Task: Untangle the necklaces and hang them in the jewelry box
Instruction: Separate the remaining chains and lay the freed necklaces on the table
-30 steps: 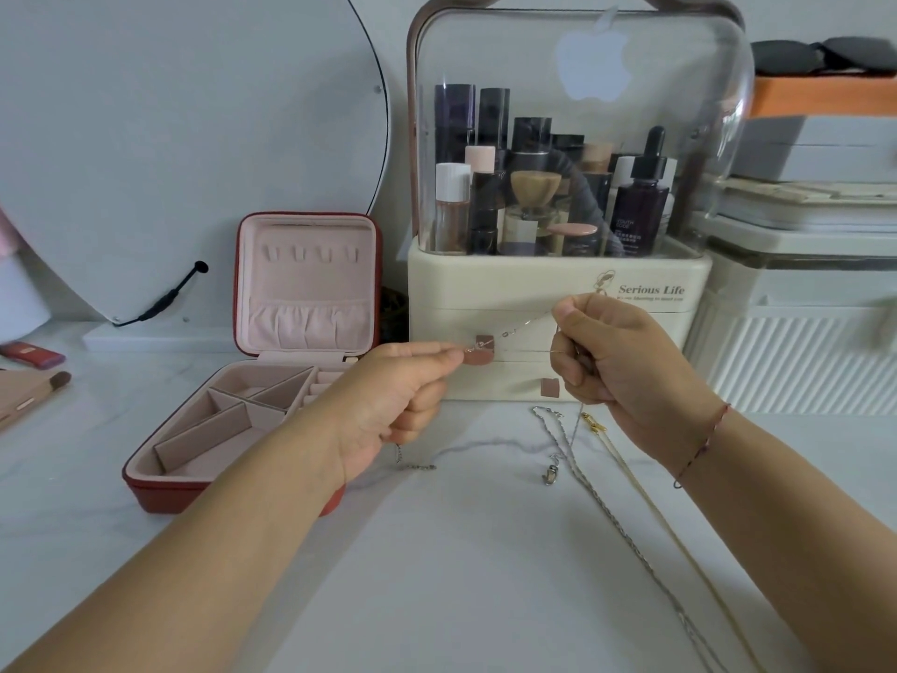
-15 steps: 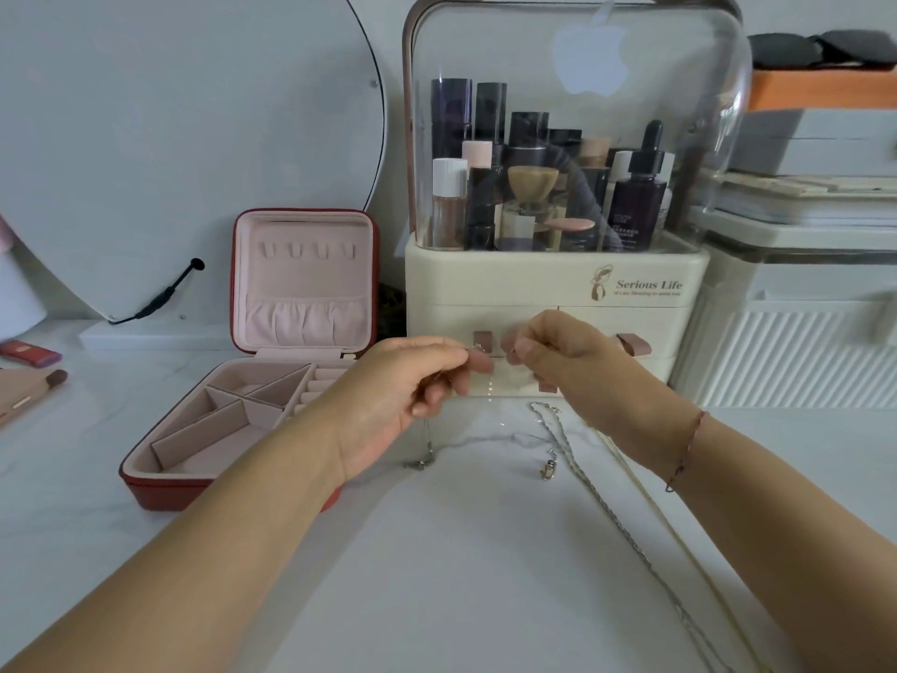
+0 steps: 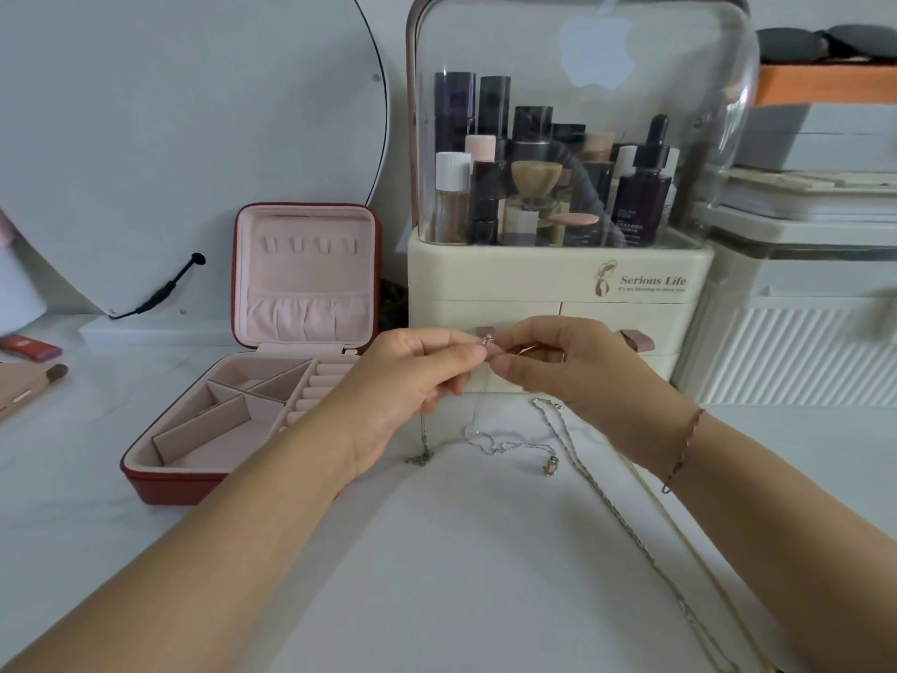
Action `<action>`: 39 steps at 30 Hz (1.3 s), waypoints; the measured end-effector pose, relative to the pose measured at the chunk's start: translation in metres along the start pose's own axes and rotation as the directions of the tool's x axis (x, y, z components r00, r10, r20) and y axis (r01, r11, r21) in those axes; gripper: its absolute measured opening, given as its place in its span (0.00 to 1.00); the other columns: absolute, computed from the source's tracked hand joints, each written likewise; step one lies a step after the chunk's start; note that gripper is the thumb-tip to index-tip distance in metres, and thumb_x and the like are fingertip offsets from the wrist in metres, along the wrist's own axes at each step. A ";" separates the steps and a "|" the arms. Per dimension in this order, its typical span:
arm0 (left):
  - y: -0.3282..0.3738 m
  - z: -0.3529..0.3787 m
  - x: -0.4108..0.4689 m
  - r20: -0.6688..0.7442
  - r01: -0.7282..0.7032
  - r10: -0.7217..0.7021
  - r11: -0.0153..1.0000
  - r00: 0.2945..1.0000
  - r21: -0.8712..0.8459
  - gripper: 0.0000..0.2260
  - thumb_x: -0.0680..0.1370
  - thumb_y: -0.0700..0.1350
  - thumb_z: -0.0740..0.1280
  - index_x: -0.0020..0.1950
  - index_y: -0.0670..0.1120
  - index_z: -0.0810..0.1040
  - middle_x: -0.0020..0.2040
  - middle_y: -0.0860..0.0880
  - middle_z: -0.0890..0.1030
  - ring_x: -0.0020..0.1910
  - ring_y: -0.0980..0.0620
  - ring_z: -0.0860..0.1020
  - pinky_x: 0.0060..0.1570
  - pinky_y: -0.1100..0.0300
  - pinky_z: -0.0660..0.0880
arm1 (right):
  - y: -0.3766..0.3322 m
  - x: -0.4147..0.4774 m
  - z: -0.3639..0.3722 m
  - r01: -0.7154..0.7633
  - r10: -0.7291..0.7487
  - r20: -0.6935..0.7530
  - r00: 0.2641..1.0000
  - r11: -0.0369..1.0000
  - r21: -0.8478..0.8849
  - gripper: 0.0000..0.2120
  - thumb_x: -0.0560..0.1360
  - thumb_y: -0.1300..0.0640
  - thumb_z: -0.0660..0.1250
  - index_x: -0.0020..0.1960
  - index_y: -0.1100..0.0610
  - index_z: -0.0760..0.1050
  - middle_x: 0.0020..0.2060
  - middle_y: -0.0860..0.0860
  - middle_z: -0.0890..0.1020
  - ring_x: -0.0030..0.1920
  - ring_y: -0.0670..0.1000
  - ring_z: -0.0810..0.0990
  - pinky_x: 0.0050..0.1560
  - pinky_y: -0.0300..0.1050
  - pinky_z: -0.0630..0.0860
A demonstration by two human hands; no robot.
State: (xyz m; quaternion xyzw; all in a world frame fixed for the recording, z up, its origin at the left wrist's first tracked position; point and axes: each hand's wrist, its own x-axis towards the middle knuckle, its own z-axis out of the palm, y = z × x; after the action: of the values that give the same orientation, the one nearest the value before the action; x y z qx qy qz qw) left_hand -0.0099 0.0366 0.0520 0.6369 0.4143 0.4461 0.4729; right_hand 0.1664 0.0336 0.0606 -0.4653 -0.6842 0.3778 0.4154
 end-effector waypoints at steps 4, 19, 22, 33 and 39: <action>-0.002 0.002 0.000 -0.019 -0.016 0.017 0.999 1.000 0.040 0.06 0.76 0.44 0.67 0.44 0.49 0.84 0.30 0.49 0.72 0.26 0.58 0.64 0.29 0.66 0.61 | -0.001 0.000 0.001 0.031 -0.029 -0.046 0.999 0.999 0.027 0.06 0.72 0.59 0.73 0.48 0.55 0.82 0.46 0.56 0.84 0.45 0.55 0.81 0.51 0.41 0.77; -0.002 0.004 -0.004 -0.065 -0.120 0.146 0.947 0.987 0.297 0.06 0.75 0.46 0.69 0.40 0.50 0.84 0.36 0.46 0.81 0.36 0.58 0.73 0.39 0.67 0.69 | -0.003 -0.003 0.002 0.153 -0.174 -0.070 0.982 0.958 -0.244 0.04 0.69 0.60 0.75 0.38 0.57 0.80 0.29 0.46 0.78 0.29 0.38 0.73 0.32 0.28 0.68; -0.003 0.005 -0.003 -0.057 -0.131 0.157 0.940 0.986 0.316 0.05 0.74 0.48 0.69 0.41 0.49 0.84 0.39 0.37 0.79 0.36 0.53 0.72 0.41 0.60 0.68 | -0.002 -0.001 0.002 0.137 -0.147 -0.065 0.987 0.981 -0.140 0.04 0.71 0.62 0.73 0.38 0.59 0.79 0.30 0.47 0.78 0.32 0.40 0.74 0.37 0.34 0.70; -0.002 0.002 0.001 -0.059 -0.095 0.102 0.989 0.993 0.115 0.04 0.76 0.44 0.68 0.44 0.47 0.83 0.26 0.56 0.70 0.26 0.61 0.67 0.31 0.69 0.64 | -0.004 0.001 0.002 -0.064 0.046 0.053 0.998 0.904 0.422 0.05 0.76 0.69 0.62 0.43 0.63 0.72 0.35 0.57 0.78 0.32 0.49 0.76 0.35 0.38 0.75; 0.000 0.000 0.002 -0.079 -0.044 0.046 0.998 0.996 0.033 0.04 0.74 0.47 0.69 0.42 0.49 0.84 0.25 0.56 0.65 0.26 0.57 0.61 0.29 0.64 0.60 | -0.002 0.002 0.001 -0.040 0.028 0.040 0.999 0.940 0.338 0.05 0.76 0.68 0.64 0.42 0.61 0.74 0.33 0.53 0.78 0.31 0.47 0.71 0.35 0.37 0.68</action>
State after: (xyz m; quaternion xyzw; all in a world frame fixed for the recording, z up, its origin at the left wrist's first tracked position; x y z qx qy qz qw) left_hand -0.0096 0.0385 0.0520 0.6353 0.4252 0.4751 0.4358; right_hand 0.1648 0.0354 0.0625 -0.3921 -0.6083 0.5049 0.4705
